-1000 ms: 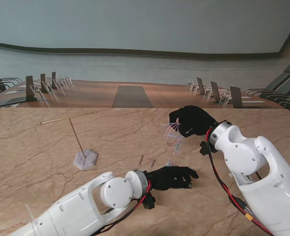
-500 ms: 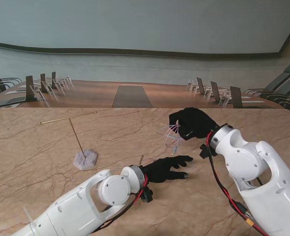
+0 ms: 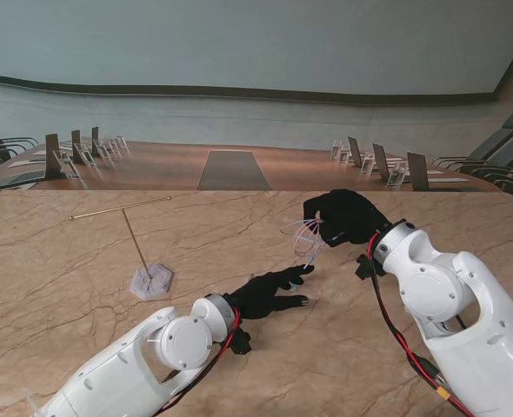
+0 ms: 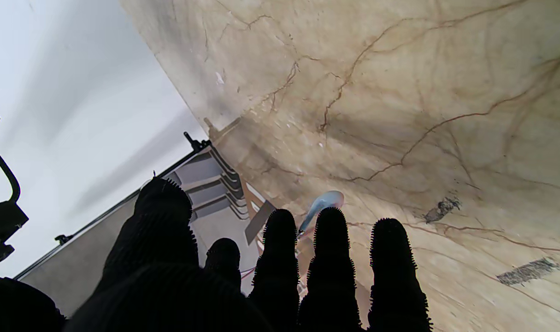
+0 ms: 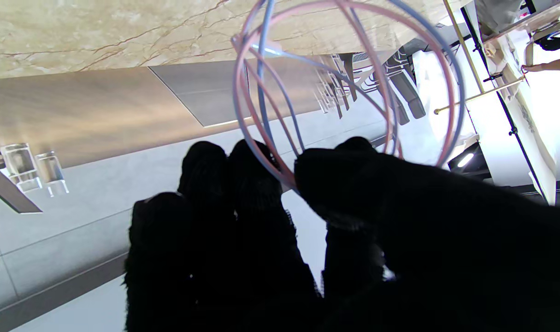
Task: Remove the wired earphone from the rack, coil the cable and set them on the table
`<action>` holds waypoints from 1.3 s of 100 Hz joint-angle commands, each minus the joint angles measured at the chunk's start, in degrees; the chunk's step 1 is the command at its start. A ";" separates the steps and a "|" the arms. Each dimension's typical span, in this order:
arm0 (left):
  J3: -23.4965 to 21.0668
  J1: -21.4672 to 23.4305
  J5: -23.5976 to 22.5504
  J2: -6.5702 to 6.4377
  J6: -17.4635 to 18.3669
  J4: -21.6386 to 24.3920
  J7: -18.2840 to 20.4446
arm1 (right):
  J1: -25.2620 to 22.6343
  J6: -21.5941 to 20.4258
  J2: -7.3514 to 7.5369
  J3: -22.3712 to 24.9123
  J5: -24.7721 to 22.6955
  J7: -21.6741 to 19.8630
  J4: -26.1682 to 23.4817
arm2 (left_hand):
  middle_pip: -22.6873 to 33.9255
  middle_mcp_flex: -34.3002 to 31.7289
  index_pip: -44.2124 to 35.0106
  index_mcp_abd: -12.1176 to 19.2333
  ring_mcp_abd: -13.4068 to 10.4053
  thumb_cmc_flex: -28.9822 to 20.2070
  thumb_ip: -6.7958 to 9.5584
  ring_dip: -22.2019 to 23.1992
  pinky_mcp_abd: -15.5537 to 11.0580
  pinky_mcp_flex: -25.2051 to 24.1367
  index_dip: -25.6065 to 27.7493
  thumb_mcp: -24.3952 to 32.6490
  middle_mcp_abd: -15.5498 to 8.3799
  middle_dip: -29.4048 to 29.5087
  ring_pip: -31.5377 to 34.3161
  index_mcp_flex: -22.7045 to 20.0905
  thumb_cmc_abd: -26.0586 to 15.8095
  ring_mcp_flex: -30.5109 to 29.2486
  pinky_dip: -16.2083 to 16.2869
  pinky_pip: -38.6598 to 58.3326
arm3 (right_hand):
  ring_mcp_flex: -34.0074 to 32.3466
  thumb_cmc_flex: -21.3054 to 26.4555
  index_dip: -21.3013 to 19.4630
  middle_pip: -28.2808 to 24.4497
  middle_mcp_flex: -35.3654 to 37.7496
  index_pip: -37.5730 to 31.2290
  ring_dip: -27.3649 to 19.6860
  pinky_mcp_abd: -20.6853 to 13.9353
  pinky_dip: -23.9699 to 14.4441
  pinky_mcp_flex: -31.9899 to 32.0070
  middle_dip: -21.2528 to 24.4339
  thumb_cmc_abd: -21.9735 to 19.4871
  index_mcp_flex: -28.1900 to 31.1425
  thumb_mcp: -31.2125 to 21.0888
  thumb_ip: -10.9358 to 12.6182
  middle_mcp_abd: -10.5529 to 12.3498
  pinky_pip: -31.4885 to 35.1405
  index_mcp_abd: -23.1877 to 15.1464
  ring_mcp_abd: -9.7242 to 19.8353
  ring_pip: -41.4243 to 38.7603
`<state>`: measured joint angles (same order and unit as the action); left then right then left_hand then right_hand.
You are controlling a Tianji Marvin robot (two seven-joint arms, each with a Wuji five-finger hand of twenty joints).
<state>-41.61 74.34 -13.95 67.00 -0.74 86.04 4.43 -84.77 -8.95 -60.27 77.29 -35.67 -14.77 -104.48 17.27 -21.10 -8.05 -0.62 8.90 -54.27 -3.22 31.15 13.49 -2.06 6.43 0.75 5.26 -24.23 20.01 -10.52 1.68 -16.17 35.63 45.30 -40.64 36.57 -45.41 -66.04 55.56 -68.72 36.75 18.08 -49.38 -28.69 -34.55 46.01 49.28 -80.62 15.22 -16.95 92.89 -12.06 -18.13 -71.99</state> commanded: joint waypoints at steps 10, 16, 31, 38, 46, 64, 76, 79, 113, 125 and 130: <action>-0.87 0.86 -0.81 -0.24 0.11 -0.01 -0.26 | -0.77 0.69 -0.20 0.07 -0.63 -0.07 -0.37 | 1.13 1.77 5.21 1.14 -0.40 1.51 1.88 0.85 -1.49 -0.44 -1.48 -0.93 -0.39 -1.24 0.92 2.07 -3.15 -0.09 1.19 0.97 | -0.99 0.61 0.09 -0.09 -0.10 -2.36 0.42 -3.84 0.04 -1.01 -0.71 1.95 0.70 -1.21 -3.48 -5.76 1.37 0.67 -5.79 -3.87; -1.46 1.28 -1.11 -0.23 0.13 -0.13 -0.69 | -0.95 1.02 -0.13 0.21 -0.90 -0.38 -0.53 | 1.40 1.22 4.99 1.74 0.00 1.25 1.93 0.94 -1.13 -0.35 -1.10 -0.83 -0.05 -1.37 1.14 1.56 -2.77 -0.44 1.22 1.06 | -0.84 0.63 0.14 0.02 -0.24 -2.33 0.42 -3.90 0.09 -0.79 -0.67 1.79 0.59 -1.08 -3.67 -5.72 1.25 0.70 -5.70 -3.78; -3.10 2.45 -2.42 -0.39 0.41 -0.10 -1.73 | -1.25 1.26 -0.16 0.52 -1.53 -0.14 -0.19 | 1.36 1.31 5.43 1.40 0.06 1.56 1.89 0.99 -1.17 -0.29 -0.90 -0.91 -0.17 -1.40 1.24 1.92 -2.94 -0.45 1.26 1.21 | -0.78 0.68 0.18 0.05 -0.29 -2.38 0.48 -4.01 0.14 -0.70 -0.66 1.68 0.47 -1.02 -3.84 -5.74 1.20 0.64 -5.65 -3.73; -3.69 2.82 -2.80 -0.50 0.41 0.01 -1.85 | -1.36 1.39 -0.21 0.60 -1.68 0.22 0.05 | 1.16 1.88 5.87 1.73 -0.31 1.66 1.89 0.94 -1.48 -0.47 -0.94 -0.90 -0.33 -1.35 1.10 2.24 -3.21 -0.04 1.20 1.12 | -0.78 0.73 0.24 0.05 -0.25 -2.41 0.50 -3.94 0.15 -0.61 -0.64 1.75 0.54 -1.04 -3.88 -5.82 1.17 0.76 -5.73 -3.71; -4.13 3.08 -3.22 -0.38 0.71 -0.21 -2.71 | -1.51 1.53 -0.22 0.67 -1.82 0.35 0.15 | 1.34 1.35 5.76 1.85 0.12 1.52 1.91 1.00 -1.11 -0.26 -0.64 -0.84 0.03 -1.40 1.30 1.79 -2.96 -0.45 1.25 1.31 | -0.80 0.75 0.31 0.01 -0.20 -2.40 0.53 -3.86 0.14 -0.65 -0.65 1.78 0.55 -1.09 -3.89 -5.84 1.20 0.79 -5.79 -3.72; -4.76 3.46 -3.18 -0.49 1.05 -0.04 -2.66 | -1.80 1.83 -0.25 0.70 -2.50 0.69 0.22 | 2.51 -0.24 2.95 1.23 0.38 1.62 1.86 1.33 -1.10 -0.23 1.40 -0.89 0.45 -2.32 1.94 1.55 -3.12 -0.96 1.24 1.60 | -0.90 0.71 0.46 0.01 -0.24 -2.37 0.61 -3.94 0.13 -0.87 -0.61 1.79 0.48 -1.06 -4.05 -5.76 1.31 0.65 -5.70 -3.76; -4.97 3.96 -2.92 -0.75 1.15 0.57 -1.93 | -1.40 1.88 -0.39 0.56 -2.84 1.61 1.09 | 5.70 -3.39 -11.85 0.44 1.02 1.19 1.73 2.31 -0.84 0.40 9.80 -1.00 0.72 -6.01 3.66 1.67 -3.42 -2.34 1.19 2.55 | -0.81 0.83 0.45 -0.01 -0.44 -2.43 0.63 -4.00 0.16 -0.77 -0.66 1.58 0.34 -0.87 -4.27 -5.78 1.26 0.62 -5.68 -3.71; -5.02 4.10 -2.83 -0.78 1.18 0.69 -1.82 | -1.25 1.88 -0.43 0.51 -2.96 1.88 1.34 | 6.98 -4.24 -17.62 0.27 1.31 0.68 1.67 3.20 -0.69 0.61 13.18 -0.97 0.74 -7.42 4.91 1.95 -3.60 -2.83 1.46 3.45 | -0.73 0.90 0.44 -0.03 -0.46 -2.45 0.62 -4.00 0.17 -0.74 -0.67 1.60 0.32 -0.82 -4.33 -5.84 1.25 0.64 -5.70 -3.66; -5.77 5.05 -2.78 -1.28 3.43 2.99 -1.03 | 0.01 2.46 -0.54 -0.91 -3.04 2.39 2.83 | 11.77 -11.84 -26.56 2.33 5.46 -1.08 1.43 8.47 1.14 4.76 20.38 -1.14 1.98 -13.32 14.42 -3.00 -3.25 -8.91 4.36 14.36 | -0.74 0.92 0.54 -0.10 -0.42 -2.55 0.78 -3.93 0.19 -0.69 -0.55 1.63 0.27 -0.90 -4.61 -5.88 1.24 0.67 -5.74 -3.66; -4.91 4.40 -2.20 -1.40 3.65 3.38 -0.03 | -0.23 2.65 -0.47 -1.09 -3.02 1.95 2.49 | 11.75 -12.64 -26.65 2.09 5.59 -2.73 1.16 8.61 1.11 4.79 20.14 -0.96 1.90 -13.33 14.99 -6.07 -2.08 -9.59 4.06 14.36 | -0.73 0.89 0.61 -0.09 -0.43 -2.54 0.81 -3.87 0.18 -0.74 -0.52 1.63 0.27 -0.93 -4.68 -5.84 1.27 0.63 -5.75 -3.66; -4.53 4.23 -1.84 -1.40 3.94 3.48 0.21 | -0.33 2.66 -0.45 -1.04 -3.14 1.92 2.36 | 12.03 -12.60 -27.28 2.24 5.43 -3.42 0.60 8.91 1.01 4.90 20.74 -1.36 1.69 -13.60 15.53 -5.98 -2.09 -9.53 4.07 14.70 | -0.73 0.86 0.63 -0.12 -0.38 -2.52 0.82 -3.86 0.19 -0.74 -0.53 1.66 0.24 -0.91 -4.73 -5.84 1.26 0.61 -5.74 -3.65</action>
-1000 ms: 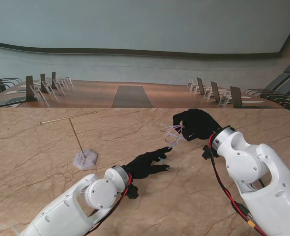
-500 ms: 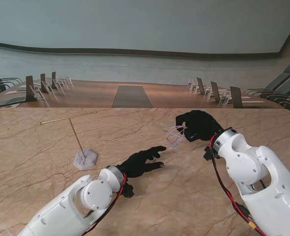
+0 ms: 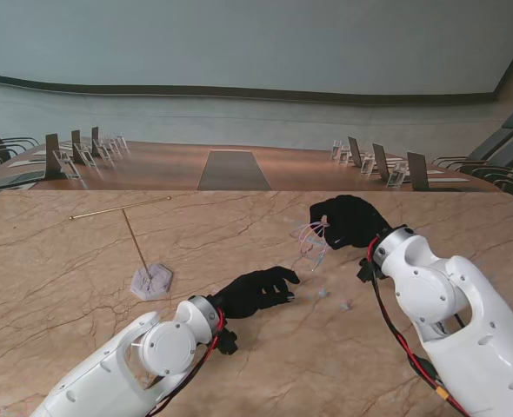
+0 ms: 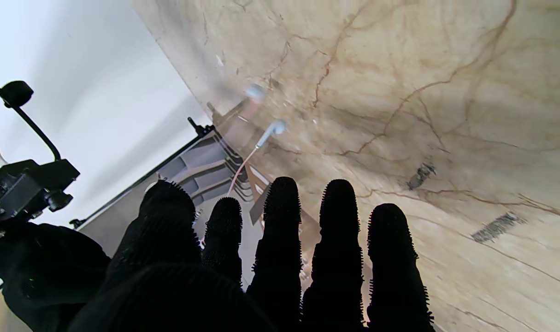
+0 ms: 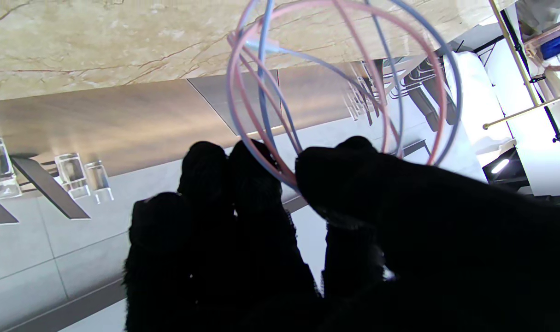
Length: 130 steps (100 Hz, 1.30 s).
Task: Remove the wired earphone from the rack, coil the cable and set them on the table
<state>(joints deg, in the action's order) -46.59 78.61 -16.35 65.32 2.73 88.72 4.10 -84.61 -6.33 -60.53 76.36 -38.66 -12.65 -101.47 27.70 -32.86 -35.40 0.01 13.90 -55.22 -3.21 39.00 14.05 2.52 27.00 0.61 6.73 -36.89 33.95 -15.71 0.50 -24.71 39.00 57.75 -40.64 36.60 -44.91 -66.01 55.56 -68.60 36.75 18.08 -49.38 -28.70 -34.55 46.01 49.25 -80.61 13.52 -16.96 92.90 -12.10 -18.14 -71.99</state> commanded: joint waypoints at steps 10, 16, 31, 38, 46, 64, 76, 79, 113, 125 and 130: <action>0.87 0.06 1.14 0.41 0.75 1.31 0.31 | -0.57 0.06 -0.19 0.08 -0.50 -0.07 -0.67 | 3.88 -2.42 -5.27 0.51 1.02 -4.28 0.20 2.71 0.69 1.14 3.89 -1.51 0.20 -2.74 4.27 -1.93 0.59 -2.22 1.15 3.85 | -0.81 0.86 0.16 -0.14 -0.39 -2.66 0.85 -3.90 0.20 -0.79 -0.51 1.61 0.30 -0.99 -3.06 -5.81 1.26 0.59 -5.66 -3.67; 0.94 0.17 1.09 0.23 0.86 1.82 0.77 | -0.53 0.18 -0.17 0.15 -0.55 -0.20 -0.66 | 4.51 -3.23 -8.87 0.25 1.31 -5.12 0.09 3.29 0.88 1.58 6.02 -1.64 0.30 -3.31 5.28 -2.55 1.20 -2.95 1.30 4.60 | -0.73 0.90 0.17 -0.13 -0.46 -2.66 0.83 -3.92 0.20 -0.78 -0.52 1.56 0.29 -0.93 -3.13 -5.87 1.26 0.64 -5.67 -3.61; 0.81 0.65 1.06 -0.12 1.10 3.11 1.64 | -0.22 0.41 -0.17 -0.24 -0.50 -0.32 -0.52 | 4.43 -3.59 -10.39 0.11 1.63 -5.26 0.06 3.51 0.88 1.85 6.10 -1.80 0.42 -3.48 5.65 -2.66 1.17 -3.16 1.31 5.15 | -0.71 0.93 0.18 -0.15 -0.45 -2.67 0.84 -3.92 0.22 -0.72 -0.52 1.55 0.24 -0.94 -3.18 -5.88 1.23 0.70 -5.69 -3.59; 0.86 0.69 1.03 -0.18 1.20 3.42 1.79 | -0.11 0.47 -0.13 -0.56 -0.34 -0.60 -0.56 | 3.07 -3.00 -7.26 0.35 1.40 -4.69 0.14 3.29 0.91 1.68 3.12 -1.88 0.61 -2.75 5.28 -2.38 0.61 -2.88 1.07 5.05 | -0.72 0.85 0.19 -0.14 -0.46 -2.66 0.86 -3.91 0.22 -0.72 -0.50 1.56 0.14 -0.93 -3.21 -5.86 1.23 0.68 -5.69 -3.60; 1.00 0.59 0.94 -0.19 1.06 3.54 1.85 | -0.14 0.54 -0.11 -0.84 -0.09 -0.83 -0.74 | 2.14 -1.92 -4.66 -0.69 0.91 -3.62 0.44 3.09 0.76 1.33 1.72 -1.85 0.45 -2.04 4.85 -1.26 0.22 -2.29 0.71 4.55 | -0.73 0.87 0.23 -0.16 -0.40 -2.67 0.88 -3.86 0.23 -0.68 -0.49 1.61 0.18 -1.01 -3.20 -5.85 1.22 0.74 -5.73 -3.60; 0.87 0.43 0.21 -0.07 0.61 3.35 1.28 | -0.70 0.38 -0.01 -0.62 0.00 -1.35 -1.38 | 3.43 -2.32 -6.62 -2.59 1.08 -2.59 1.12 3.27 0.80 1.67 4.06 -0.96 0.50 -2.35 5.20 -1.32 1.93 -2.88 0.70 4.77 | -0.75 0.79 0.34 -0.19 -0.32 -2.68 0.90 -3.83 0.23 -0.72 -0.49 1.64 0.22 -1.11 -3.22 -5.93 1.23 0.75 -5.75 -3.60; 0.72 0.27 -0.03 0.01 0.13 3.12 1.00 | -1.33 0.09 0.02 -0.08 -0.15 -1.41 -1.95 | 3.45 -1.97 -6.56 -3.20 0.94 -2.52 1.11 3.17 0.80 1.41 4.07 -0.82 0.39 -2.35 4.97 -1.10 1.69 -2.51 0.60 4.56 | -0.88 0.78 0.39 -0.18 -0.28 -2.69 0.91 -3.74 0.23 -0.80 -0.47 1.72 0.27 -1.16 -3.21 -5.91 1.26 0.76 -5.72 -3.64; 0.73 0.19 -0.12 0.04 0.02 3.01 0.92 | -1.50 0.03 0.03 0.05 -0.15 -1.46 -2.12 | 3.34 -1.70 -6.36 -3.36 0.86 -2.44 1.11 3.10 0.71 1.29 3.96 -0.81 0.48 -2.31 4.80 -0.86 1.52 -2.29 0.56 4.47 | -0.90 0.79 0.40 -0.20 -0.23 -2.69 0.91 -3.74 0.23 -0.80 -0.48 1.74 0.27 -1.15 -3.22 -5.96 1.26 0.77 -5.73 -3.65; 2.07 -1.59 0.94 0.21 -1.26 1.87 2.01 | -2.28 -0.53 0.22 0.50 0.28 -2.56 -3.41 | 0.42 -0.71 -0.30 -4.89 0.74 0.56 1.65 1.46 0.65 0.52 0.09 -1.12 1.20 0.42 2.25 -0.91 0.07 -1.45 -0.29 2.78 | -0.99 0.69 0.46 -0.20 -0.08 -2.73 0.92 -3.58 0.27 -0.92 -0.49 1.76 0.24 -1.18 -3.26 -5.92 1.27 0.81 -5.80 -3.69; 2.54 -2.11 1.19 0.25 -1.36 1.64 2.28 | -2.22 -0.56 0.25 0.27 0.57 -2.80 -3.57 | -0.56 -0.30 0.88 -5.46 0.73 2.35 1.77 0.80 0.77 0.41 -0.66 -1.18 1.39 1.36 1.20 -0.59 0.77 -1.16 -0.48 2.33 | -1.01 0.74 0.49 -0.22 -0.03 -2.73 0.91 -3.54 0.28 -0.97 -0.51 1.76 0.22 -1.26 -3.25 -5.93 1.29 0.84 -5.80 -3.70; 2.70 -2.37 1.29 0.29 -1.57 1.55 2.37 | -2.25 -0.55 0.24 0.15 0.71 -2.80 -3.66 | -0.97 0.26 1.79 -5.87 0.57 2.82 1.94 0.48 0.64 0.18 -1.25 -0.74 1.40 1.76 0.62 -0.19 0.96 -0.72 -0.69 1.83 | -1.06 0.73 0.53 -0.20 -0.01 -2.72 0.91 -3.47 0.28 -1.01 -0.50 1.83 0.23 -1.25 -3.26 -6.03 1.30 0.95 -5.84 -3.72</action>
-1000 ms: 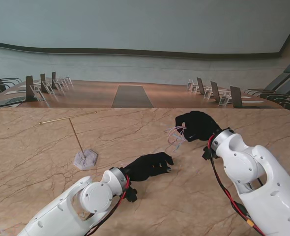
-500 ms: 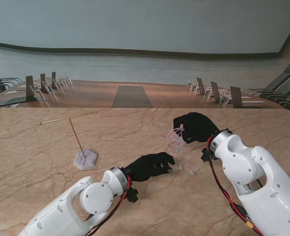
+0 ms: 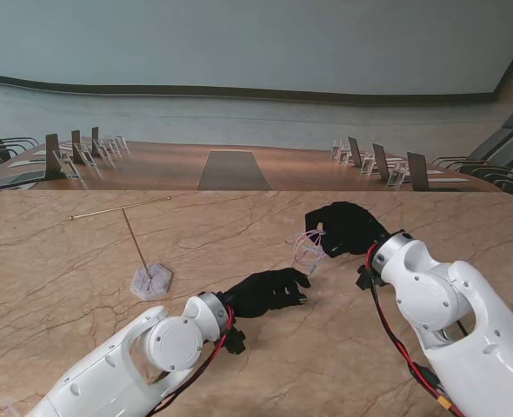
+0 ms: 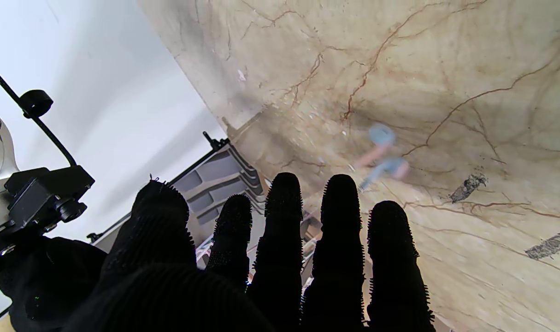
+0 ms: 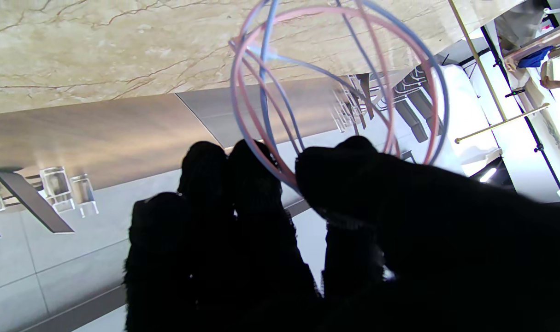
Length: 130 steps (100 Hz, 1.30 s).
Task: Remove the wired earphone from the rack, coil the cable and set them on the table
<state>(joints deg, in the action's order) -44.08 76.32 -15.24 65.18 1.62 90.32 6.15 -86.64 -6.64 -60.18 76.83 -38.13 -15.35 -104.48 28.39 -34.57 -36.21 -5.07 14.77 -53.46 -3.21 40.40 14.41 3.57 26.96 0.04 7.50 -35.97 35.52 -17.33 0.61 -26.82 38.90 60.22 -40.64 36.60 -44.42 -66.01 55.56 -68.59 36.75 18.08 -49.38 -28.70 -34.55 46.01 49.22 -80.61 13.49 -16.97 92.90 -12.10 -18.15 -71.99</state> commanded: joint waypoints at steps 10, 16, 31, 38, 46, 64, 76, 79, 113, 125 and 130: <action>0.43 -0.59 0.38 0.57 -0.46 -0.43 0.25 | -0.43 -0.23 -0.06 -0.42 0.40 -0.43 -1.00 | -1.75 2.49 2.88 -1.15 -0.45 1.11 1.98 -1.01 0.23 -0.95 -1.42 0.09 0.64 0.98 -1.12 1.97 0.89 1.58 -0.64 -0.80 | -1.14 0.72 0.08 -0.24 0.05 -2.75 0.92 -3.40 0.30 -1.10 -0.53 1.87 0.26 -1.32 -3.22 -5.99 1.32 1.00 -5.83 -3.75; 0.55 -0.88 0.55 0.68 -0.53 -0.62 0.12 | -0.65 -0.25 -0.04 -0.40 0.57 -0.55 -1.28 | -1.79 2.62 2.96 -1.29 -0.47 0.64 2.02 -1.06 0.17 -0.99 -1.52 0.50 0.60 1.09 -1.23 2.11 0.73 1.68 -0.67 -0.90 | -1.21 0.76 0.22 -0.24 0.15 -2.71 0.89 -3.32 0.32 -1.16 -0.51 1.99 0.38 -1.41 -3.21 -6.11 1.33 1.11 -5.93 -3.77; 0.68 -1.38 0.89 0.94 -0.66 -1.13 -0.24 | -1.34 -0.65 0.04 0.11 0.57 -0.93 -2.04 | -1.57 2.41 2.57 -0.99 -0.43 -0.23 1.81 -1.11 0.16 -0.97 -1.51 1.13 0.61 1.21 -1.25 1.92 -0.15 1.51 -0.66 -0.95 | -1.25 0.61 0.33 -0.24 0.23 -2.77 0.90 -3.18 0.35 -1.28 -0.51 1.98 0.36 -1.50 -3.26 -6.05 1.36 1.11 -5.84 -3.82; 0.73 -1.52 1.10 1.05 -0.78 -1.26 -0.40 | -1.52 -0.71 0.06 0.22 0.71 -1.04 -2.20 | -1.34 2.21 2.24 -0.94 -0.50 -0.38 1.66 -1.09 0.15 -0.91 -1.42 1.09 0.53 1.16 -1.19 1.64 -0.33 1.49 -0.63 -0.93 | -1.28 0.65 0.35 -0.24 0.20 -2.80 0.90 -3.16 0.36 -1.27 -0.52 1.99 0.37 -1.53 -3.27 -6.08 1.36 1.12 -5.97 -3.84; 0.80 -1.62 1.16 1.15 -0.87 -1.34 -0.62 | -1.66 -0.77 0.07 0.20 0.80 -1.12 -2.30 | -0.80 2.28 1.74 -0.98 -0.56 -0.39 1.53 -1.01 0.06 -0.82 -1.19 0.83 0.41 0.85 -0.99 1.82 -0.28 1.44 -0.55 -0.82 | -1.30 0.63 0.37 -0.26 0.21 -2.81 0.90 -3.11 0.37 -1.31 -0.54 2.02 0.36 -1.53 -3.30 -6.07 1.38 1.11 -5.96 -3.86; 0.88 -1.71 1.10 1.33 -1.11 -1.42 -1.14 | -1.91 -0.78 0.15 -0.06 1.16 -1.61 -2.69 | -0.69 2.91 1.62 -1.34 -0.62 0.03 1.59 -1.04 -0.02 -0.97 -1.15 0.33 0.42 0.72 -1.07 2.59 0.17 1.86 -0.48 -0.89 | -1.38 0.68 0.54 -0.27 0.35 -2.80 0.84 -2.97 0.41 -1.38 -0.55 2.11 0.42 -1.59 -3.34 -6.20 1.38 1.34 -5.96 -3.86; 0.54 -1.31 0.12 1.05 -1.66 -1.05 -0.93 | -2.11 -1.12 0.13 0.10 1.34 -1.52 -3.02 | 0.76 2.14 -1.15 -1.23 -0.64 0.05 1.73 -0.93 -0.08 -0.67 0.47 0.47 0.11 -0.31 -0.70 1.78 0.19 1.50 -0.15 -0.51 | -1.46 0.71 0.63 -0.29 0.40 -2.80 0.81 -2.85 0.44 -1.51 -0.56 2.16 0.43 -1.63 -3.39 -6.13 1.41 1.35 -6.05 -3.89; 0.40 -1.14 -0.17 0.99 -1.69 -1.03 -0.93 | -2.12 -1.27 0.12 0.21 1.34 -1.43 -3.08 | 0.84 1.97 -3.41 -0.85 -0.46 -0.08 1.71 -0.88 0.08 -0.65 2.40 0.53 0.15 -0.53 -0.57 1.53 0.23 1.38 -0.05 -0.43 | -1.46 0.72 0.65 -0.26 0.40 -2.81 0.80 -2.84 0.45 -1.52 -0.55 2.16 0.43 -1.64 -3.40 -6.18 1.41 1.34 -6.05 -3.90; 0.19 -0.92 -0.42 0.79 -2.64 -0.79 -0.37 | -2.13 -1.88 0.07 0.49 1.79 -1.21 -3.64 | -1.33 2.32 -0.39 -1.00 -0.37 0.50 1.81 -1.63 0.15 -1.11 2.92 0.02 0.68 0.65 -1.86 1.43 -0.02 1.79 -0.47 -1.26 | -1.55 0.71 0.74 -0.29 0.48 -2.86 0.76 -2.77 0.54 -1.63 -0.61 2.14 0.44 -1.69 -3.50 -6.10 1.44 1.32 -6.04 -3.98; 0.69 -1.49 0.19 0.95 -2.68 -0.94 -0.25 | -2.39 -1.50 0.09 0.34 1.78 -1.34 -3.76 | -2.63 3.04 2.41 -1.27 -0.65 0.79 1.83 -1.97 0.05 -1.22 0.60 -0.02 0.70 1.89 -2.43 2.10 0.09 2.16 -0.65 -1.60 | -1.49 0.79 0.75 -0.26 0.43 -2.87 0.71 -2.77 0.58 -1.58 -0.62 2.14 0.44 -1.71 -3.52 -6.15 1.42 1.35 -6.05 -3.94; 0.86 -1.64 0.45 1.04 -2.77 -0.98 -0.31 | -2.47 -1.38 0.10 0.34 1.73 -1.40 -3.81 | -2.67 2.91 2.56 -1.45 -0.48 0.76 1.85 -1.99 0.06 -1.22 0.33 0.00 0.85 2.04 -2.44 1.90 0.27 2.02 -0.66 -1.63 | -1.49 0.73 0.76 -0.27 0.43 -2.88 0.71 -2.75 0.59 -1.58 -0.63 2.13 0.43 -1.67 -3.56 -6.15 1.42 1.35 -6.07 -3.95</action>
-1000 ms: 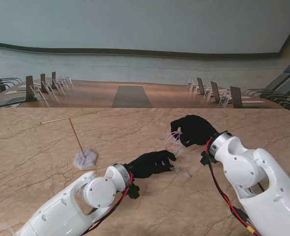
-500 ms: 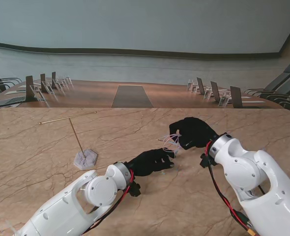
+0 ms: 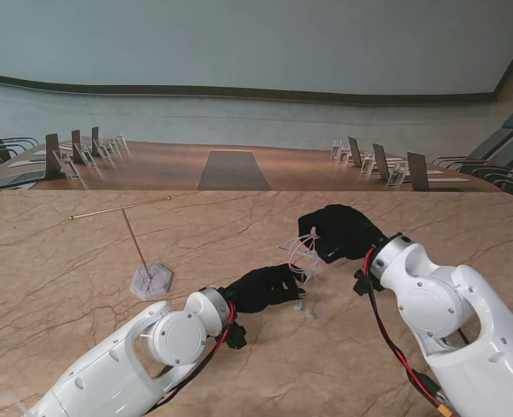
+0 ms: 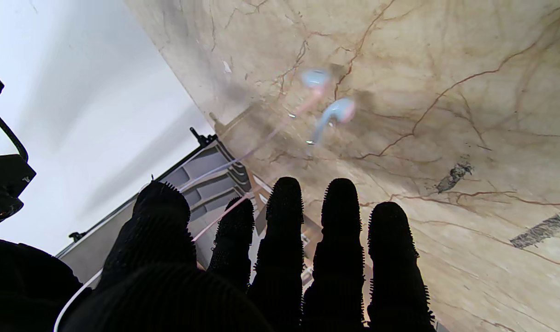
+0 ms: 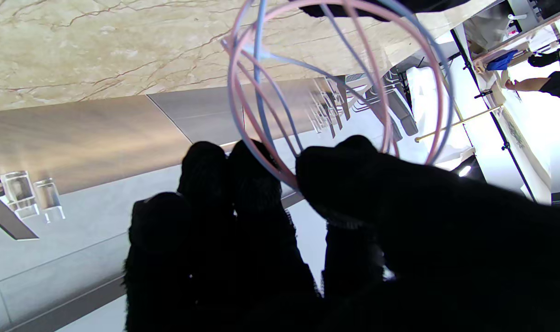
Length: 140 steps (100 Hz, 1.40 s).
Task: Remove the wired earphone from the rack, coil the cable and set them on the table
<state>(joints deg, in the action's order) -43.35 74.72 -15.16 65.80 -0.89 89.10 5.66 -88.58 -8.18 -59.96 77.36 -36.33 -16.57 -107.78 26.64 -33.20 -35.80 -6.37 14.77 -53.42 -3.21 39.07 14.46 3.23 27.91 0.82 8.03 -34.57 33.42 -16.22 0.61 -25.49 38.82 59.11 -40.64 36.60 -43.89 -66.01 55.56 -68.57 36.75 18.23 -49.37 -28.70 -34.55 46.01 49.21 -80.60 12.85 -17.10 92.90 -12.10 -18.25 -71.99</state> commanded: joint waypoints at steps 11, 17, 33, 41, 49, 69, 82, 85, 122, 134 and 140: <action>0.32 -0.26 0.95 0.61 -0.10 0.15 0.03 | -0.65 0.40 -0.14 -0.25 -0.10 -0.15 -0.57 | -0.95 1.43 2.21 -0.14 -0.37 1.21 1.82 -0.68 0.06 -0.91 -0.97 -0.96 0.40 0.85 -0.38 0.47 0.44 0.61 -0.60 -0.56 | -1.48 0.76 0.24 -0.27 0.44 -2.90 0.70 -2.87 0.60 -1.58 -0.64 2.13 0.44 -1.68 -2.93 -6.03 1.42 1.35 -5.99 -3.95; 0.30 -0.24 1.15 0.65 0.14 0.22 -0.12 | -0.60 0.49 -0.14 -0.41 -0.11 -0.13 -0.48 | -1.05 1.17 2.15 0.02 -0.38 1.93 1.79 -0.71 0.26 -0.88 -1.11 -1.19 0.46 1.04 -0.41 0.19 0.71 0.52 -0.63 -0.61 | -1.49 0.73 0.24 -0.27 0.43 -2.90 0.69 -2.88 0.61 -1.59 -0.64 2.13 0.43 -1.67 -2.94 -5.96 1.43 1.34 -5.93 -3.96; 0.09 0.10 1.04 0.62 0.49 0.59 -0.30 | -0.07 1.06 -0.21 -1.09 -0.01 0.11 0.24 | -1.11 0.55 1.86 0.39 -0.30 2.79 1.87 -0.92 0.57 -0.71 -1.28 -0.93 0.34 1.32 -0.63 -0.36 0.89 0.07 -0.64 -0.63 | -1.52 0.82 0.25 -0.27 0.40 -2.91 0.67 -2.86 0.63 -1.58 -0.65 2.15 0.41 -1.74 -2.94 -6.07 1.44 1.40 -5.99 -3.97; 0.15 0.08 1.09 0.77 0.26 0.58 -0.70 | 0.02 1.25 -0.20 -1.48 0.18 0.00 0.36 | -1.05 0.63 1.76 0.55 -0.35 2.14 1.95 -0.89 0.41 -0.67 -1.32 -0.36 0.28 1.31 -0.55 -0.27 0.89 0.07 -0.64 -0.61 | -1.53 0.77 0.25 -0.32 0.42 -2.92 0.66 -2.84 0.63 -1.63 -0.67 2.17 0.34 -1.72 -2.97 -6.01 1.46 1.47 -5.98 -3.98; 0.27 -0.09 1.47 0.98 0.14 0.49 -1.01 | -0.02 1.49 -0.19 -1.79 0.43 -0.10 0.36 | -0.67 0.36 1.33 1.00 -0.35 1.67 1.92 -0.79 0.42 -0.60 -1.16 0.03 0.08 1.15 -0.30 -0.45 0.89 -0.10 -0.61 -0.52 | -1.55 0.80 0.29 -0.31 0.45 -2.94 0.65 -2.85 0.64 -1.64 -0.64 2.18 0.39 -1.76 -2.97 -6.07 1.47 1.51 -5.97 -3.99; 0.74 -0.64 2.60 1.48 -0.08 0.32 -1.67 | -0.01 1.79 -0.15 -2.01 0.37 -0.37 0.41 | 1.45 -0.15 -1.78 2.00 -0.56 -0.24 1.57 -0.32 0.33 -0.48 0.50 0.87 -0.47 -0.24 0.68 -0.44 0.56 -0.33 -0.47 -0.07 | -1.51 0.76 0.36 -0.35 0.43 -2.96 0.65 -2.82 0.66 -1.58 -0.64 2.18 0.34 -1.78 -3.02 -6.09 1.46 1.47 -6.01 -4.00; 0.92 -0.81 3.05 1.81 -0.22 0.12 -2.32 | 0.01 1.90 -0.14 -2.12 0.47 -0.48 0.44 | 4.41 -1.58 -7.11 2.96 -0.46 -7.09 0.41 0.74 0.44 -0.11 3.09 -1.26 -1.10 -2.95 2.59 -0.03 1.32 -1.41 -0.34 0.59 | -1.50 0.76 0.38 -0.33 0.34 -2.99 0.65 -2.84 0.68 -1.60 -0.61 2.13 0.28 -1.76 -3.05 -6.10 1.46 1.51 -5.99 -4.00; 0.94 -0.84 3.07 1.85 -0.31 0.11 -2.39 | 0.03 1.90 -0.14 -2.15 0.48 -0.48 0.45 | 5.11 -1.82 -8.36 3.25 -0.46 -8.40 0.32 0.92 0.44 -0.03 3.65 -1.37 -1.32 -3.47 2.93 0.06 1.56 -1.61 -0.33 0.68 | -1.50 0.78 0.38 -0.36 0.35 -3.00 0.64 -2.84 0.68 -1.59 -0.62 2.12 0.29 -1.77 -3.05 -6.06 1.46 1.50 -5.98 -4.00; 1.30 -1.41 2.46 1.94 -0.32 -0.28 -2.71 | 0.13 1.82 -0.16 -2.27 0.80 -0.42 0.63 | 17.62 -9.66 -24.88 5.89 -0.28 -20.52 0.48 3.87 1.42 2.78 12.40 -0.95 -3.63 -23.52 9.33 -0.49 0.12 -6.49 0.49 4.43 | -1.46 0.78 0.46 -0.37 0.26 -3.06 0.60 -2.72 0.72 -1.54 -0.58 2.08 0.26 -1.73 -3.15 -6.06 1.42 1.50 -5.92 -3.98; 1.44 -1.66 2.10 1.78 -0.43 -0.38 -2.17 | 0.31 1.42 -0.16 -2.18 0.90 -0.35 0.79 | 19.40 -10.10 -26.24 5.99 -0.36 -20.54 0.51 4.65 1.52 3.21 15.13 0.76 -3.70 -25.09 10.71 -0.14 0.63 -7.00 0.58 5.06 | -1.42 0.78 0.45 -0.39 0.26 -3.11 0.59 -2.73 0.74 -1.51 -0.58 2.10 0.20 -1.74 -3.18 -6.05 1.40 1.54 -5.93 -3.95; 1.45 -1.69 1.90 1.67 -0.79 -0.26 -1.89 | 0.40 1.17 -0.20 -2.08 1.01 -0.13 0.88 | 19.53 -10.40 -26.17 5.95 -0.36 -20.54 0.40 4.73 1.76 3.43 15.88 3.30 -3.66 -25.73 10.85 -0.08 1.58 -7.28 0.56 5.22 | -1.44 0.81 0.46 -0.40 0.28 -3.11 0.58 -2.73 0.74 -1.51 -0.57 2.12 0.17 -1.76 -3.17 -6.09 1.40 1.55 -5.92 -3.95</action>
<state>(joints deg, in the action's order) -41.94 72.94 -13.13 67.46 -1.20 88.68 3.32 -88.23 -6.57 -59.96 75.25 -35.43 -16.91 -106.86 43.66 -41.94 -59.53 -2.73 14.77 -69.32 -3.21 42.56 15.39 6.33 42.40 1.46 5.95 -58.97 42.95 -16.44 0.62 -31.35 38.83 62.21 -40.64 36.61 -43.87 -66.01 55.56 -68.56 36.75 18.28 -49.35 -28.70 -34.55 46.01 49.14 -80.60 12.84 -17.13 92.90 -12.10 -18.29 -71.99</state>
